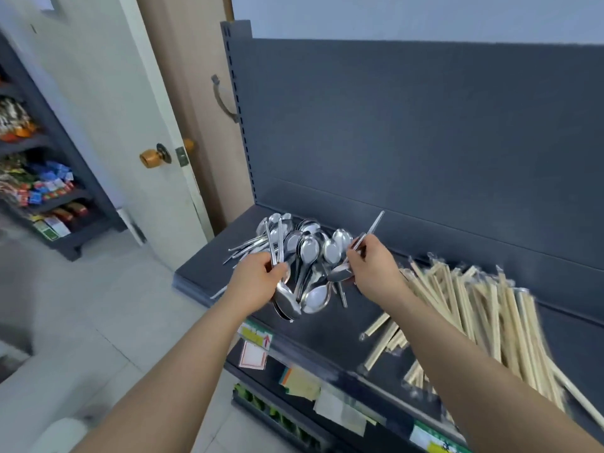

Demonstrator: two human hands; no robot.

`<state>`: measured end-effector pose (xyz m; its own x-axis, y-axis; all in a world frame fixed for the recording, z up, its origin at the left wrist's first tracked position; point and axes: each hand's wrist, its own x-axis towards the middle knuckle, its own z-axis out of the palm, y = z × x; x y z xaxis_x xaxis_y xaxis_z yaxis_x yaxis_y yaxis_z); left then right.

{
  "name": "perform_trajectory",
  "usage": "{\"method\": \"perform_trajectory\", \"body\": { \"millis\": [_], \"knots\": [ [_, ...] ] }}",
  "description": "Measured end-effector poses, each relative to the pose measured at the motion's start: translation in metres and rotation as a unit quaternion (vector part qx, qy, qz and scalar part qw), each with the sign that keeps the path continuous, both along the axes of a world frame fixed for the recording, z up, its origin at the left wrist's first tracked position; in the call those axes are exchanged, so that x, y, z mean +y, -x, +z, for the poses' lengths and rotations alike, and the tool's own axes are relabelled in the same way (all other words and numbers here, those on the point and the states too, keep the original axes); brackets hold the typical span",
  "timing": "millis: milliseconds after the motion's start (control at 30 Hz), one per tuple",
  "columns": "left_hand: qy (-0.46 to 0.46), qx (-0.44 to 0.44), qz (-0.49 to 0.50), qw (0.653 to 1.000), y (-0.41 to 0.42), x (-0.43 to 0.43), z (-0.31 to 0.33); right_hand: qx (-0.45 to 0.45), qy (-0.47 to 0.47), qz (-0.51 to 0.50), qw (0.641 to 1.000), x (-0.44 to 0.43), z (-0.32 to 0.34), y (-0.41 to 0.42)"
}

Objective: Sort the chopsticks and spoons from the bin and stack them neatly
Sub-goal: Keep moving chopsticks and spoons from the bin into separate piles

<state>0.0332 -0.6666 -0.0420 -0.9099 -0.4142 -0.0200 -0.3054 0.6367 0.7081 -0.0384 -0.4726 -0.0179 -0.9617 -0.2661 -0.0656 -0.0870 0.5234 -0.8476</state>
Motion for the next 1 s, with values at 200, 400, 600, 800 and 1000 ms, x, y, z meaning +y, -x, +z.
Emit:
{"method": "perform_trajectory", "body": {
  "millis": [200, 400, 600, 800, 1000],
  "knots": [
    [-0.013, 0.005, -0.012, 1.0, 0.077, -0.043, -0.014, -0.03, 0.013, -0.017, 0.999, -0.042, -0.013, 0.059],
    [0.005, -0.006, -0.036, 0.999, 0.135, -0.069, -0.034, -0.052, -0.024, -0.019, 0.998, -0.071, -0.035, 0.095],
    [0.059, -0.017, -0.084, 0.995, 0.161, -0.084, -0.06, -0.045, -0.061, -0.048, 0.996, -0.083, -0.055, 0.102],
    [0.15, -0.033, -0.149, 0.977, 0.169, -0.095, -0.073, 0.009, -0.129, -0.098, 0.987, -0.099, -0.07, 0.082],
    [0.118, -0.014, -0.193, 0.974, 0.166, -0.102, -0.072, 0.018, -0.232, -0.139, 0.963, -0.122, -0.071, 0.064]
  ]
}}
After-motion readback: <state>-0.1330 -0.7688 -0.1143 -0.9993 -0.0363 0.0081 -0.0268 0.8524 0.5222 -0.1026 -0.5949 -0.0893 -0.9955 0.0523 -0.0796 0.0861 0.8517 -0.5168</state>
